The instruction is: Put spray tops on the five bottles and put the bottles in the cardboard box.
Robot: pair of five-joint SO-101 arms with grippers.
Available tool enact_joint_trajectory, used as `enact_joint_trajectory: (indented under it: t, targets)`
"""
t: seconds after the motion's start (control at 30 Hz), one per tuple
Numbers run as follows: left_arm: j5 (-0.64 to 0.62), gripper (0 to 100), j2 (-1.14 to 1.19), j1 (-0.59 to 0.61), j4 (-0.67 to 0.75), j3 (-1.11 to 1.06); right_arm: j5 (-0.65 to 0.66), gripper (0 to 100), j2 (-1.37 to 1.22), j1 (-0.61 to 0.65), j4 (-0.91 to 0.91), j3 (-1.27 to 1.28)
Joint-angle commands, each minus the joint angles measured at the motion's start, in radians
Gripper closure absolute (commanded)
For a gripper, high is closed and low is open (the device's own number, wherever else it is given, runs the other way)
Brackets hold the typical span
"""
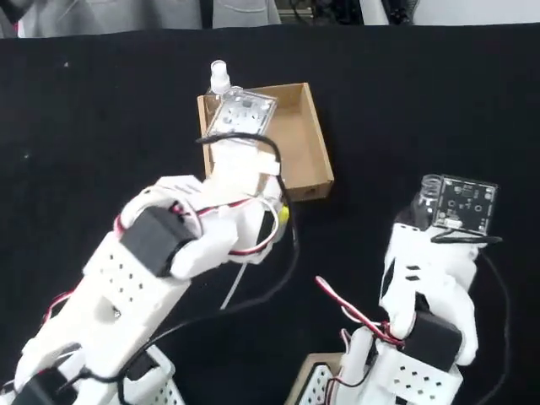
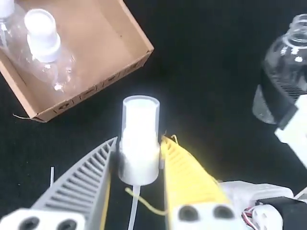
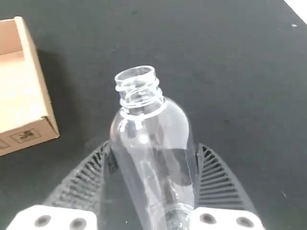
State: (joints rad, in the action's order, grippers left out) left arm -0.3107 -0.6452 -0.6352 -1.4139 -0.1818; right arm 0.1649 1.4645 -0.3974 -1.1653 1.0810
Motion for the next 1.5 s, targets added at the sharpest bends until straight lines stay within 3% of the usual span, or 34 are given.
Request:
enact_joint_trajectory:
  t: [0.0,0.6,0.77,1.0,1.17,1.47]
  targets:
    - [0.000,97,-0.071,0.013,0.035,-0.012,-0.005,87.4,0.019,0.066,-0.003,-0.002]
    - [-0.006,97,-0.496,0.053,0.427,-0.444,-0.006,87.4,0.021,0.293,-0.006,0.030]
    - [-0.008,97,-0.586,0.133,0.506,-0.510,-0.006,87.4,0.021,0.316,-0.006,0.042]
    - [-0.017,97,-0.700,0.140,0.594,-0.605,-0.006,87.4,0.021,0.370,-0.005,0.050]
    - [-0.112,97,-0.772,0.143,0.692,-0.707,-0.006,87.4,0.021,0.391,0.003,0.047]
    - [-0.121,97,-0.904,0.145,0.833,-0.835,0.002,87.4,0.021,0.391,0.058,0.022]
